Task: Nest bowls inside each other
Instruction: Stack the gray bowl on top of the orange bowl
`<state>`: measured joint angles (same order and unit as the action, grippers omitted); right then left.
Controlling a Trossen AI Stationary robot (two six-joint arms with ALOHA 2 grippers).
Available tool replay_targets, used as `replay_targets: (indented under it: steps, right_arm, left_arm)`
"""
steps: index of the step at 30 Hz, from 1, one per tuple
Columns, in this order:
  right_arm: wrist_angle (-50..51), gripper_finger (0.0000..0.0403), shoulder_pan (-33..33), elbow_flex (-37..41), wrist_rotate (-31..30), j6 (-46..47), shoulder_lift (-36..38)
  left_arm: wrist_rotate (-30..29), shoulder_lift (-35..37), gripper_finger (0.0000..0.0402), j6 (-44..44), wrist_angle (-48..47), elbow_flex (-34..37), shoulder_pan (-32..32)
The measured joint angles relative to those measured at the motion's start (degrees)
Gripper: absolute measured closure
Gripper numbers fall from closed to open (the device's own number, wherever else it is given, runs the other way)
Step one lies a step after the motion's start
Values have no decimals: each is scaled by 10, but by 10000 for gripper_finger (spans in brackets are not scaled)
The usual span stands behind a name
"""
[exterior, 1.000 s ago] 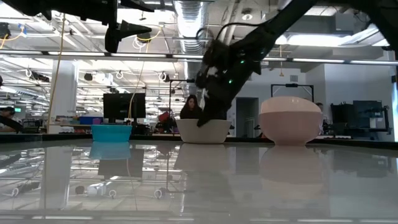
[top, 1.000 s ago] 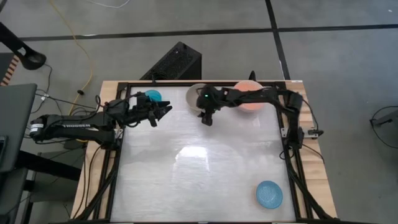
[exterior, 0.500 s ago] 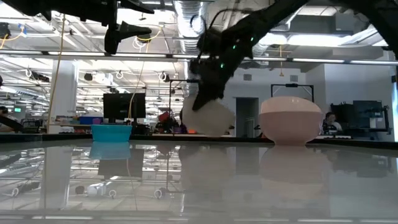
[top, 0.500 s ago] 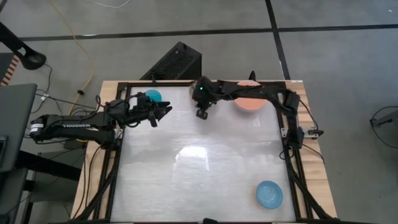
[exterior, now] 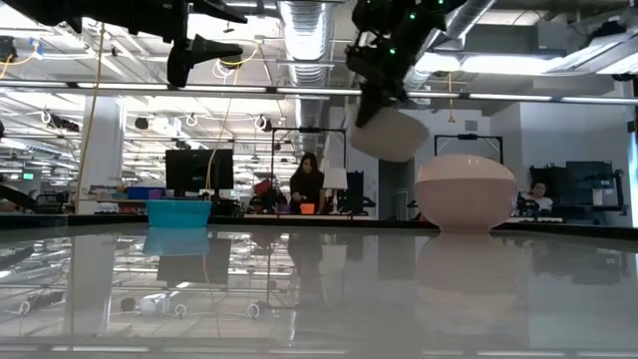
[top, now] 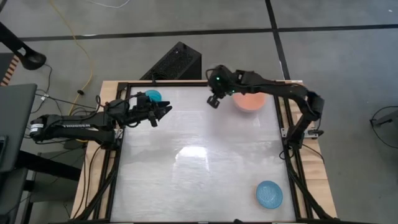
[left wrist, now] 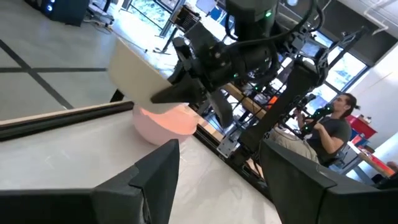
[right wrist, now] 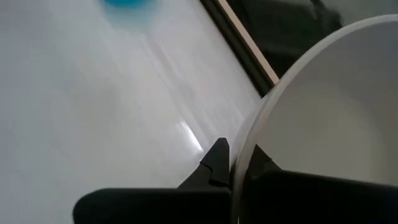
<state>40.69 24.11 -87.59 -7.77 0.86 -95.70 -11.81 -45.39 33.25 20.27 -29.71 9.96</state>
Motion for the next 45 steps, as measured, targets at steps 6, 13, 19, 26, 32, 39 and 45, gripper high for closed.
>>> replay_targets:
  steps: [6,13,19,26,32,39,45]
  right_arm:
    - [98,403,0,0,-70,21,6]
    - [165,403,5,21,-137,73,7]
    - [179,403,13,65,-166,126,14]
    - [155,403,18,115,-167,133,14]
    - [121,403,18,143,-144,144,14]
    - [99,403,21,163,-131,176,14]
    - [103,383,26,176,-134,197,16]
  left_arm:
    - [0,0,192,0,-1,0,0]
    - [0,0,192,0,-1,0,0]
    - [0,0,192,0,-1,0,0]
    - [0,0,192,3,0,0,0]
    - [0,0,192,9,0,0,0]
    - [0,0,192,15,1,0,0]
    - [0,0,192,19,0,0,0]
